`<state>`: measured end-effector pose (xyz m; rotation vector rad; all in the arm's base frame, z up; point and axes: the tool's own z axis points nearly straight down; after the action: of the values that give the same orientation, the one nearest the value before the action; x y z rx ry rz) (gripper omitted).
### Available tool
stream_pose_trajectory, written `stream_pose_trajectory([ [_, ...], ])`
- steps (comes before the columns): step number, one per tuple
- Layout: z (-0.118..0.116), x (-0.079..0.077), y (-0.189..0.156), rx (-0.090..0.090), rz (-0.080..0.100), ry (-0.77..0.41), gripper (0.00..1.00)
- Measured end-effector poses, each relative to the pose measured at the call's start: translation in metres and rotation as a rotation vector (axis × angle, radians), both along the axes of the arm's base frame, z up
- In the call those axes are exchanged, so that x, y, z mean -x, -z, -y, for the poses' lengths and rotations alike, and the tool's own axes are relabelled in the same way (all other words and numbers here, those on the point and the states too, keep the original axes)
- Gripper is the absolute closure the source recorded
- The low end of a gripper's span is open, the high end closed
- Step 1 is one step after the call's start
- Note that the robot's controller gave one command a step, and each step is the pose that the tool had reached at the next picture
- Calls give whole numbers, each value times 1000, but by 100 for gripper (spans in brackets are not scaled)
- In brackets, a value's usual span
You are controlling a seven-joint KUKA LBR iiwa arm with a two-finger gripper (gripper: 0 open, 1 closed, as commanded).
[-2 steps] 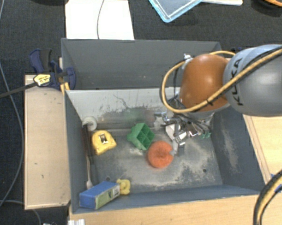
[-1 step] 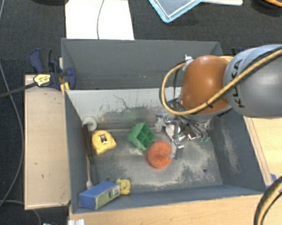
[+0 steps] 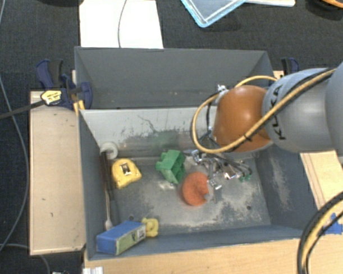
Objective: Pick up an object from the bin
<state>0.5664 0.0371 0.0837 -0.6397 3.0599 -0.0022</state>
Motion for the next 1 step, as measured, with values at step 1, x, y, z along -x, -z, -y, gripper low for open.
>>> stream_pose_trajectory([
  [1, 9, 8, 11, -2, 0, 103, 100],
])
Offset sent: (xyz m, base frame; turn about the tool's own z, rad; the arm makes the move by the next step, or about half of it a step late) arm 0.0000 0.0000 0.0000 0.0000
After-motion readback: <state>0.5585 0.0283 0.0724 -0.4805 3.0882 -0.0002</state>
